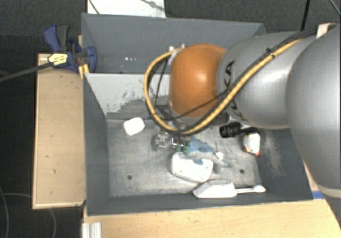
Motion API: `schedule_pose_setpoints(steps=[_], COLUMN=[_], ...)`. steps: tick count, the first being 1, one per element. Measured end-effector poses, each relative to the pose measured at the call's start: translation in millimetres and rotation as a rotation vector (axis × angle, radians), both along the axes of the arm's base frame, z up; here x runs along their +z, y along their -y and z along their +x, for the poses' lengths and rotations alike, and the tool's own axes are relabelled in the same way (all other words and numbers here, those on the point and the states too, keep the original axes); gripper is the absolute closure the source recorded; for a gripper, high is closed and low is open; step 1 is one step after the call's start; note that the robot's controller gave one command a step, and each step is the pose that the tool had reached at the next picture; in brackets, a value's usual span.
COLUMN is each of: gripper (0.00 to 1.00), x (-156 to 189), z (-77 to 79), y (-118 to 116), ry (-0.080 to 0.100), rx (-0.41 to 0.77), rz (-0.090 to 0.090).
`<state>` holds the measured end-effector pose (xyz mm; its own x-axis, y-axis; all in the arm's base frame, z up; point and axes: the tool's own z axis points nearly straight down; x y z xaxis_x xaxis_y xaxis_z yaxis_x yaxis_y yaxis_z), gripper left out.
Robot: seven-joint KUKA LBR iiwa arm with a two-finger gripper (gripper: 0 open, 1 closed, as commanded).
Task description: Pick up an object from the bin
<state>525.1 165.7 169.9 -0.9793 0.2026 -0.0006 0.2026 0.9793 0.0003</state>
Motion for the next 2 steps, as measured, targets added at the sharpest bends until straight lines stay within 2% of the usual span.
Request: schedule_pose_setpoints(steps=[1, 2], gripper=[1.0, 1.0], x=[15, 30], z=[1.3, -9.3], y=[7, 33], ry=[0.0, 0.001], rx=[0.086, 0.352], rz=[0.002, 0.0])
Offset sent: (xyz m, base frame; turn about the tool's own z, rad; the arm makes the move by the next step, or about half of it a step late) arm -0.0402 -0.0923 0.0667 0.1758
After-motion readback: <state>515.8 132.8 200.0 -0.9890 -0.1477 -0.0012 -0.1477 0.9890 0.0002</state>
